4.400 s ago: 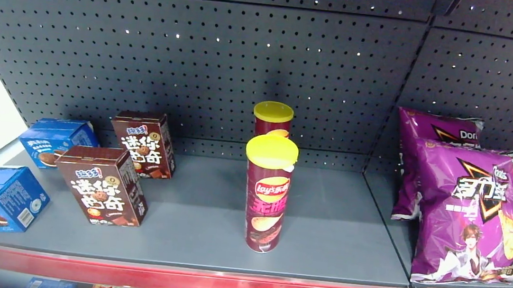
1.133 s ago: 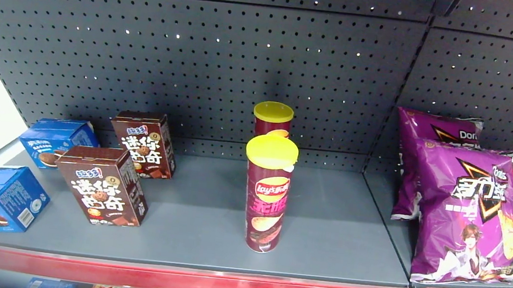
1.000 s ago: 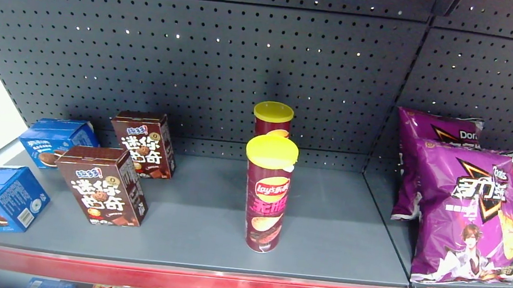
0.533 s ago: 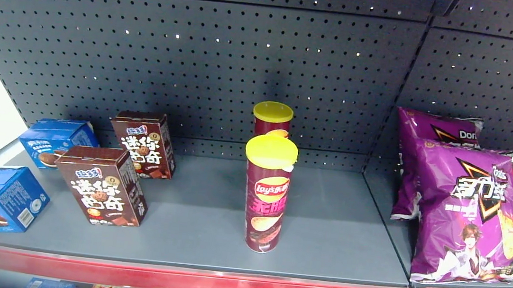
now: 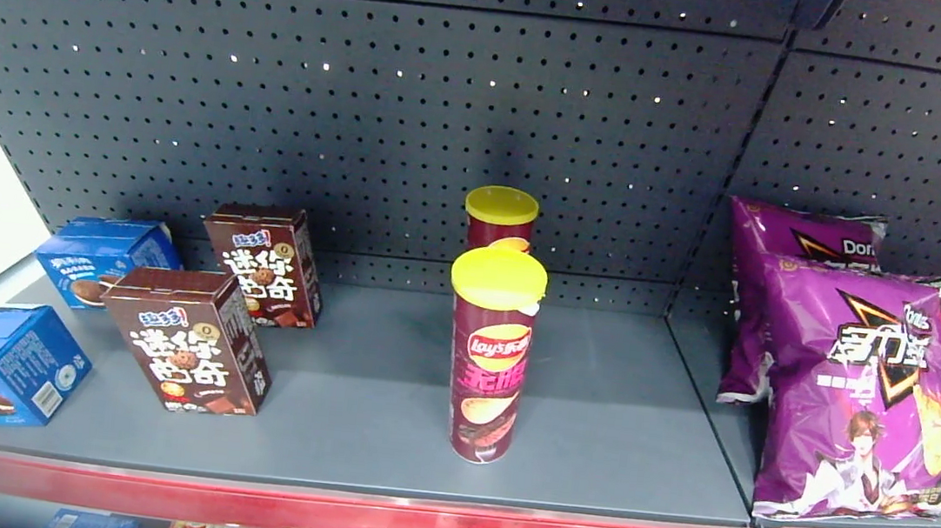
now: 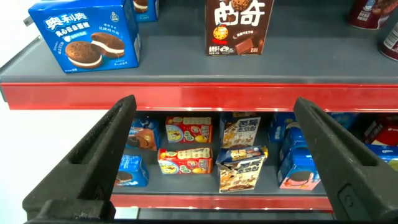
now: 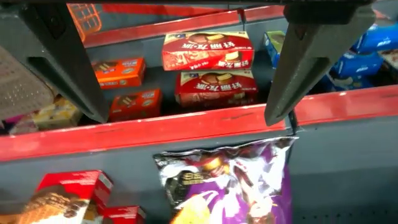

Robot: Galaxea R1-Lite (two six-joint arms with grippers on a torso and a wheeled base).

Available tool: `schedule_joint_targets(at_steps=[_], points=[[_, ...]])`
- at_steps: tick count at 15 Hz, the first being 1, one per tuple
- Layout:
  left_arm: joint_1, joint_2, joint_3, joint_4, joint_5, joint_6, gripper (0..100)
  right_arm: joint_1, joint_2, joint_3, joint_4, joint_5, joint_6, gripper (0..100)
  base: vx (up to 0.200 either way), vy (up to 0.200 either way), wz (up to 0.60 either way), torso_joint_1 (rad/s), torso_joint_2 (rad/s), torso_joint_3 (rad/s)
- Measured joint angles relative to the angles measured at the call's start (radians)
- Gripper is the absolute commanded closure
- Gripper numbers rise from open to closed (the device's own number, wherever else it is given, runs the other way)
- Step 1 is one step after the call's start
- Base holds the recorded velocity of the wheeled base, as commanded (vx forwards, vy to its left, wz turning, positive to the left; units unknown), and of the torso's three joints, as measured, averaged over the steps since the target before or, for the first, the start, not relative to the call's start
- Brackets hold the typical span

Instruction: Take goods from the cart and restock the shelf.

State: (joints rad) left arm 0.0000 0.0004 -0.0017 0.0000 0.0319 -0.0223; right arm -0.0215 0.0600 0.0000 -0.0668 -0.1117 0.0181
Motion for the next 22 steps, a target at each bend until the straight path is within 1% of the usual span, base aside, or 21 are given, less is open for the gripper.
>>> schedule_joint_targets(at_steps=[1, 4, 10, 11, 12, 14, 15, 18, 19, 20, 22], points=[[0.000, 0.000, 0.000, 0.000, 0.000, -0.001, 0, 0.003, -0.005, 0.000, 0.000, 0.028, -0.011, 0, 0.000, 0.000, 0.00, 0.000, 0.00, 0.000], [0.000, 0.000, 0.000, 0.000, 0.000, 0.000, 0, 0.010, -0.020, 0.000, -0.010, 0.008, -0.008, 0, 0.000, 0.000, 0.00, 0.000, 0.00, 0.000], [0.000, 0.000, 0.000, 0.000, 0.000, 0.000, 0, 0.011, -0.026, -0.001, 0.011, 0.019, -0.050, 0, 0.000, 0.000, 0.00, 0.000, 0.00, 0.000], [0.000, 0.000, 0.000, 0.000, 0.000, 0.000, 0, 0.013, -0.033, -0.001, 0.010, 0.047, -0.051, 0, 0.000, 0.000, 0.00, 0.000, 0.00, 0.000], [0.000, 0.000, 0.000, 0.000, 0.000, -0.001, 0, 0.018, -0.041, -0.001, 0.005, 0.097, -0.047, 0, 0.000, 0.000, 0.00, 0.000, 0.00, 0.000], [0.000, 0.000, 0.000, 0.000, 0.000, -0.001, 0, 0.021, -0.050, -0.001, 0.001, 0.108, 0.011, 0, 0.000, 0.000, 0.00, 0.000, 0.00, 0.000], [0.000, 0.000, 0.000, 0.000, 0.000, -0.001, 0, 0.022, -0.051, -0.001, 0.006, 0.087, 0.042, 0, 0.000, 0.000, 0.00, 0.000, 0.00, 0.000], [0.000, 0.000, 0.000, 0.000, 0.000, -0.001, 0, 0.021, -0.055, 0.000, 0.020, -0.064, 0.010, 0, 0.000, 0.000, 0.00, 0.000, 0.00, 0.000], [0.000, 0.000, 0.000, 0.000, 0.000, 0.000, 0, 0.021, -0.055, -0.001, 0.026, -0.072, 0.001, 0, 0.000, 0.000, 0.00, 0.000, 0.00, 0.000], [0.000, 0.000, 0.000, 0.000, 0.000, 0.000, 0, 0.022, -0.055, -0.002, 0.027, -0.059, -0.001, 0, 0.000, 0.000, 0.00, 0.000, 0.00, 0.000], [0.000, 0.000, 0.000, 0.000, 0.001, -0.001, 0, 0.023, -0.056, -0.003, 0.047, 0.032, 0.000, 0, 0.000, 0.000, 0.00, 0.000, 0.00, 0.000]])
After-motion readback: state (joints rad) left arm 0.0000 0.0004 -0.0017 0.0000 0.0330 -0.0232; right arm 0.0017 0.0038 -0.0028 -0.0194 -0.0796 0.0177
